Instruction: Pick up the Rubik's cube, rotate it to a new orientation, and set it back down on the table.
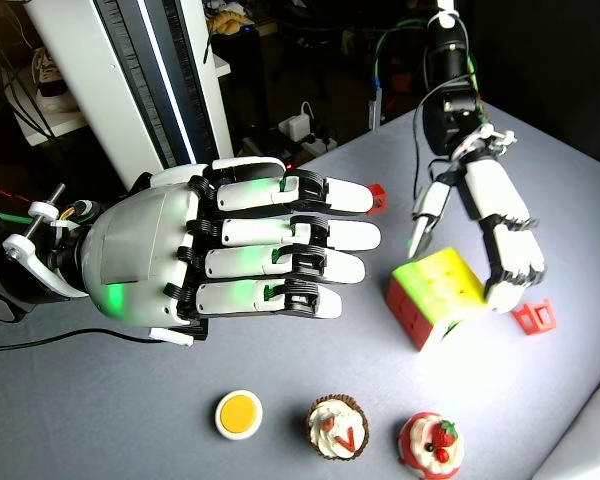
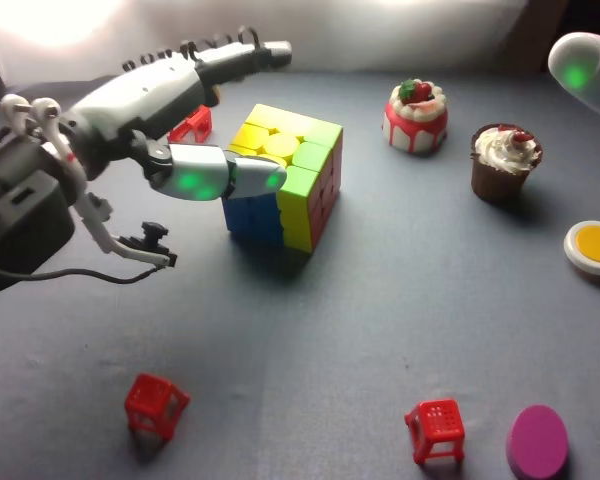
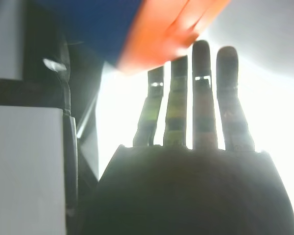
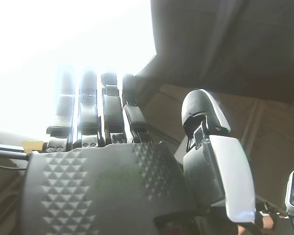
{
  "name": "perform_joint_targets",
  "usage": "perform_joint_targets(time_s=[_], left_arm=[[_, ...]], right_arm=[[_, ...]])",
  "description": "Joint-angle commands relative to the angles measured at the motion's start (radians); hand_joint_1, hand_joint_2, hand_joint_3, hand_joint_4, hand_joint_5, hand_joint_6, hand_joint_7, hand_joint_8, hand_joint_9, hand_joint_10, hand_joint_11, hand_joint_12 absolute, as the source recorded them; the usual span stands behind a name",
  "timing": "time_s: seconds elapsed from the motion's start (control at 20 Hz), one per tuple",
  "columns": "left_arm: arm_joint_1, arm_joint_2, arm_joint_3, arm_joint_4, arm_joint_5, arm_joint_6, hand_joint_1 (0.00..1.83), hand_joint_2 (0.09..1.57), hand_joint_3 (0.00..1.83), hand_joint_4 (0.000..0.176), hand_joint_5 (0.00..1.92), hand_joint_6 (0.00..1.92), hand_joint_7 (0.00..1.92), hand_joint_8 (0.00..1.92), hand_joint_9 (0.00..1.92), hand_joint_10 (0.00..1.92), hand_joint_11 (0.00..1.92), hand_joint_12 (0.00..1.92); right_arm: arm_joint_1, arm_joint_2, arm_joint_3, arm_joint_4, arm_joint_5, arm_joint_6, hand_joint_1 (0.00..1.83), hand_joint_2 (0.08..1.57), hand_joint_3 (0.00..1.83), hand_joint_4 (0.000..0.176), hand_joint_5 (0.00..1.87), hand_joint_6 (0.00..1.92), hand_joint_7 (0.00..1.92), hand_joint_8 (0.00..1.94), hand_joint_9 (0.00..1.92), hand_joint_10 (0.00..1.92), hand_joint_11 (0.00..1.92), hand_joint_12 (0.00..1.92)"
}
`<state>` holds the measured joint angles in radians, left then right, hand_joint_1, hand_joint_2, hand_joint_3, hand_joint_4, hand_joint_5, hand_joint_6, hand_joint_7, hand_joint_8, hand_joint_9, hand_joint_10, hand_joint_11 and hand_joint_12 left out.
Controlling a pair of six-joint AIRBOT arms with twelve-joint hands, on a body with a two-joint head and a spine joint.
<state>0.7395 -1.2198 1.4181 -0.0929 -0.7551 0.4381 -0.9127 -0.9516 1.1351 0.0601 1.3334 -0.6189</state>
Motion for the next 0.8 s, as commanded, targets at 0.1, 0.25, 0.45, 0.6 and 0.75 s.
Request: perform_joint_targets(time_s=[0.1,0.25,0.45,0.6,0.75], left_arm=[[0.007,0.032,-0.030,-0.012,-0.196,0.011,0.54,0.90,0.00,0.140,0.00,0.00,0.00,0.00,0.00,0.11,0.00,0.90],[0.028,0.084,-0.092,-0.032,-0.286,0.070,0.57,0.78,0.00,0.170,0.00,0.00,0.00,0.00,0.00,0.00,0.00,0.01],[0.043,0.152,-0.175,-0.027,-0.414,0.147,0.12,0.99,0.02,0.176,0.00,0.00,0.00,0.00,0.00,0.00,0.00,0.00],[0.063,0.183,-0.210,-0.018,-0.485,0.162,0.00,0.98,0.01,0.099,0.00,0.00,0.00,0.00,0.00,0.00,0.00,0.00],[0.098,0.203,-0.236,-0.023,-0.554,0.166,0.00,1.05,0.04,0.128,0.00,0.00,0.00,0.00,0.00,0.00,0.00,0.00]], right_arm=[[0.011,0.003,-0.004,0.022,0.124,0.006,0.00,1.35,0.00,0.000,0.00,0.46,0.23,0.00,0.00,0.72,0.00,1.28],[0.010,0.008,-0.009,0.021,0.133,0.006,0.00,1.35,0.00,0.000,0.00,0.51,0.24,0.01,0.00,0.71,0.00,1.25],[0.009,0.025,-0.027,0.017,0.135,0.006,0.00,1.34,0.00,0.000,0.00,0.37,0.19,0.00,0.00,0.62,0.00,1.15],[-0.001,0.032,-0.033,0.017,0.135,0.006,0.00,1.30,0.00,0.000,0.00,0.06,0.02,0.01,0.00,0.14,0.00,0.03],[-0.002,0.046,-0.052,0.017,0.137,0.006,0.00,1.25,0.00,0.000,0.00,0.00,0.00,0.00,0.00,0.00,0.00,0.00]])
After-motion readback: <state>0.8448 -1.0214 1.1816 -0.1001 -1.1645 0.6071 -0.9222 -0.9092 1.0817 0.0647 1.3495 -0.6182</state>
